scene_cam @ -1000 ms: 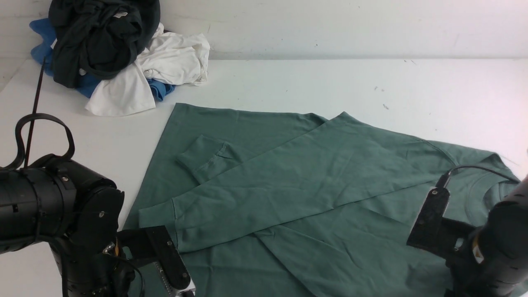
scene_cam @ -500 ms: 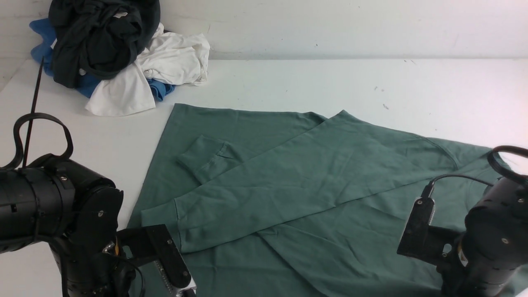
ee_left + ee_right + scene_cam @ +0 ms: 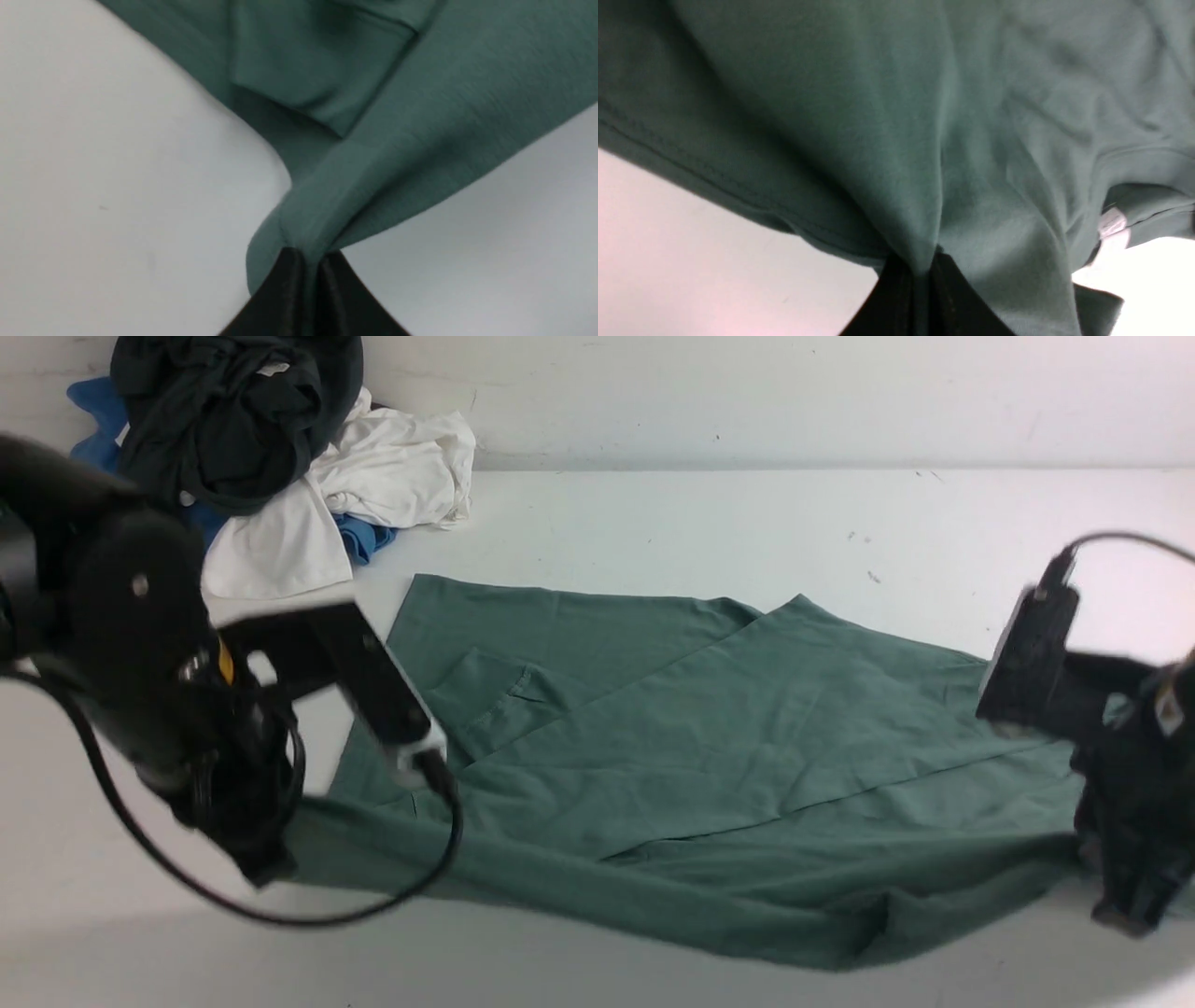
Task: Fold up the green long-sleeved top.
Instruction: Use both arms to drag the lower edge of the fabric forward and fold it over the upper edge
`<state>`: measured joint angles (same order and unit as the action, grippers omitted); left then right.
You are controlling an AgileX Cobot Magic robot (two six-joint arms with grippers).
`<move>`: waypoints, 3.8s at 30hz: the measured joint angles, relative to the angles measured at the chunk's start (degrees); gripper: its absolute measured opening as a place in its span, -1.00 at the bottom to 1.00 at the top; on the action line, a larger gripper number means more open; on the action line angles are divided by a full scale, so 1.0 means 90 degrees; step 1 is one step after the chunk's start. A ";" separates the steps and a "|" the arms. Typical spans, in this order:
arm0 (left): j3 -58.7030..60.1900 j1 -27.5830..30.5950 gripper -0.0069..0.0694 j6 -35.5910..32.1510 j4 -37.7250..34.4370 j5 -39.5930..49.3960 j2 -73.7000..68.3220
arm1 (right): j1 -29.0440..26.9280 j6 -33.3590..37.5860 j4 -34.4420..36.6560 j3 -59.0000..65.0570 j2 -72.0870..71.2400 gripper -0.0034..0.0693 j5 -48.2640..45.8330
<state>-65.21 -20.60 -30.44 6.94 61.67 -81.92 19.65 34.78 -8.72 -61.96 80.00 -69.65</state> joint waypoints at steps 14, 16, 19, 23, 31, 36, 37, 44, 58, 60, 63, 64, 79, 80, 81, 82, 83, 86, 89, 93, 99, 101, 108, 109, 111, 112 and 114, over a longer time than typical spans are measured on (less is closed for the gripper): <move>-0.4415 0.0749 -0.77 -0.0527 0.0003 0.0301 -0.2715 | -0.1596 0.0958 0.1364 -0.3562 0.2413 -0.87 -0.0169; -0.4706 0.0815 -0.77 -0.0532 -0.0018 0.0301 -0.2974 | -0.1647 0.0962 0.1392 -0.3808 0.2590 -0.87 -0.0169; -0.5294 0.0936 -0.77 -0.0532 -0.0087 0.0295 -0.3539 | -0.1750 0.0976 0.1508 -0.4292 0.3077 -0.87 -0.0169; -0.5689 0.1001 -0.77 -0.0532 -0.0186 -0.0109 -0.4294 | -0.1782 0.0940 0.1525 -0.4759 0.3698 -0.87 -0.0169; -0.5703 0.1001 -0.70 -0.0231 -0.0263 -0.1147 -0.5131 | -0.1814 0.0703 0.1518 -0.4842 0.4340 -0.87 -0.0169; -0.5703 0.1001 -0.42 0.0101 -0.0248 -0.1662 -0.5392 | -0.1823 0.0436 0.1452 -0.4861 0.4558 -0.87 0.0072; -0.5703 0.1001 -0.33 0.0207 -0.0239 -0.1757 -0.5419 | -0.1823 0.0372 0.1446 -0.4868 0.4574 -0.87 0.0142; -0.5703 0.1091 0.17 0.2212 0.0217 -0.2147 -0.5554 | -0.1823 -0.0747 0.1172 -0.4873 0.4775 -0.87 0.0848; -0.5722 0.0517 -0.39 0.2222 -0.0489 0.0482 -0.5634 | -0.1823 -0.2043 0.1016 -0.4880 0.4995 -0.56 0.1380; -0.5722 0.0405 -0.60 0.2098 -0.0585 0.0513 -0.5717 | -0.1823 -0.2134 0.0969 -0.4880 0.4896 -0.37 0.1107; -0.5722 0.0372 -0.78 0.2053 -0.0596 0.0645 -0.5823 | -0.1823 -0.2177 0.0969 -0.4874 0.4617 -0.12 0.0526; -0.5722 0.0372 -0.80 0.2043 -0.0590 0.0695 -0.5855 | -0.1823 -0.2187 0.0969 -0.4843 0.4493 -0.06 0.0295; -0.5763 0.0378 -0.84 0.2025 -0.0593 0.0844 -0.5921 | -0.1830 -0.2479 0.1156 -0.0404 0.2190 0.15 0.1974; -0.5763 0.0378 -0.84 0.2019 -0.0598 0.0844 -0.5921 | -0.1830 -0.2484 0.1137 -0.0288 0.2205 0.15 0.2080; -0.5763 0.0378 -0.84 0.2011 -0.0598 0.0844 -0.5921 | -0.1830 -0.2556 0.1027 -0.0090 0.2275 0.15 0.2442; -0.5763 0.0378 -0.84 0.2005 -0.0598 0.0844 -0.5921 | -0.1830 -0.2663 0.0916 -0.0003 0.2348 0.15 0.2699; -0.5763 0.0378 -0.84 0.2005 -0.0598 0.0844 -0.5921 | -0.1830 -0.2686 0.0894 0.0004 0.2360 0.15 0.2736; -0.5763 0.0378 -0.84 0.1984 -0.0606 0.0844 -0.5921 | -0.1830 -0.3136 0.0402 0.0018 0.2576 0.15 0.3353; -0.5767 0.0378 -0.84 0.1984 -0.0605 0.0844 -0.5921 | -0.1816 -0.3307 0.0128 0.0018 0.2718 0.15 0.3502; -0.5767 0.0378 -0.84 0.1984 -0.0605 0.0827 -0.5929 | -0.1696 -0.3333 -0.0127 0.0018 0.2836 0.05 0.3508; -0.5823 0.0378 -0.84 0.1984 -0.0590 0.0840 -0.6015 | -0.1442 -0.3574 -0.0427 -0.0003 0.2859 -0.72 0.3487; -0.5828 0.0400 -0.84 0.1984 -0.0595 0.0856 -0.6015 | -0.1433 -0.3614 -0.0449 -0.0088 0.2807 -0.86 0.3157; -0.5699 0.0732 -0.84 0.1984 -0.0772 0.0813 -0.5925 | -0.1347 -0.3382 0.0112 -0.0533 0.1816 -0.90 0.1603; -0.5598 0.0800 -0.84 0.1984 -0.0772 0.0801 -0.5871 | -0.1347 -0.3269 0.0281 -0.0587 0.1616 -0.90 0.1377; -0.5242 0.0968 -0.84 0.1984 -0.0772 0.0784 -0.5705 | -0.1369 -0.2981 0.0569 -0.0738 0.1299 -0.90 0.1000; -0.5071 0.1029 -0.84 0.1984 -0.0737 0.0784 -0.5594 | -0.1403 -0.2861 0.0668 -0.0827 0.1216 -0.90 0.0880; -0.4651 0.1158 -0.84 0.1984 -0.0706 0.0779 -0.5370 | -0.1549 -0.2750 0.0830 -0.0991 0.1134 -0.90 0.0670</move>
<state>-107.07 -10.18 -12.58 0.59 68.68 -130.25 5.70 10.03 -1.25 -70.88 90.21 -63.62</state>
